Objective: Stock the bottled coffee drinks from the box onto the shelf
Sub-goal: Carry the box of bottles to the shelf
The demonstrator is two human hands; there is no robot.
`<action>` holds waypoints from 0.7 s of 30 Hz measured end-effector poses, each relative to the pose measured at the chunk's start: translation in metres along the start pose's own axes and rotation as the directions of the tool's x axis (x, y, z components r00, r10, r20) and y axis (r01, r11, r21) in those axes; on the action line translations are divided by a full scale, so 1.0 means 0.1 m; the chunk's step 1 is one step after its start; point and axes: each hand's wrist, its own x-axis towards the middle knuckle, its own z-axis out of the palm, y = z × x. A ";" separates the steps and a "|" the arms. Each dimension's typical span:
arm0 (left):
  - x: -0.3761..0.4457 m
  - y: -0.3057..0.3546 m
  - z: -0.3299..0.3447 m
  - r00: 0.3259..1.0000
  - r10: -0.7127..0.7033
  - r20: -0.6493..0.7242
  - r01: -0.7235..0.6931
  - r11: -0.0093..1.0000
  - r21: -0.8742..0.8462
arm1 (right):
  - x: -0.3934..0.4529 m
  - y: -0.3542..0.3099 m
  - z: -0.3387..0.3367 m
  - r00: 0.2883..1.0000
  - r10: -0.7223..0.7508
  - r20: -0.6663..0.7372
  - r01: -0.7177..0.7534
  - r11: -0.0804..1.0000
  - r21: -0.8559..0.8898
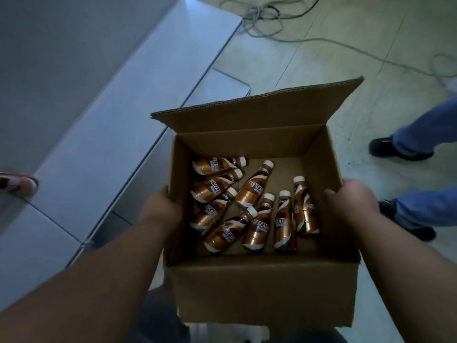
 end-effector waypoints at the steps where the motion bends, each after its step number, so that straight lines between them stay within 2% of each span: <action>1: 0.16 -0.10 0.17 1.000 -0.005 0.006 0.005 1.000 0.019 | 0.07 0.03 0.24 1.000 0.004 0.006 -0.004 1.000 0.011; 6: 1.03 -0.62 1.00 0.998 0.002 0.060 -0.007 0.997 0.074 | 0.43 0.25 1.42 0.998 0.062 0.026 -0.064 0.996 0.055; 12: 2.02 -1.13 1.78 0.992 0.120 0.050 -0.126 0.978 0.168 | 0.65 0.47 2.83 0.981 0.188 0.049 -0.193 0.971 0.139; 15: 2.30 -1.28 2.00 0.979 0.197 0.045 -0.202 0.963 0.176 | 0.71 0.53 3.26 0.974 0.220 0.043 -0.224 0.958 0.177; 21: 2.60 -1.47 2.34 0.955 0.291 0.059 -0.297 0.932 0.207 | 0.74 0.62 3.71 0.961 0.278 0.001 -0.270 0.933 0.237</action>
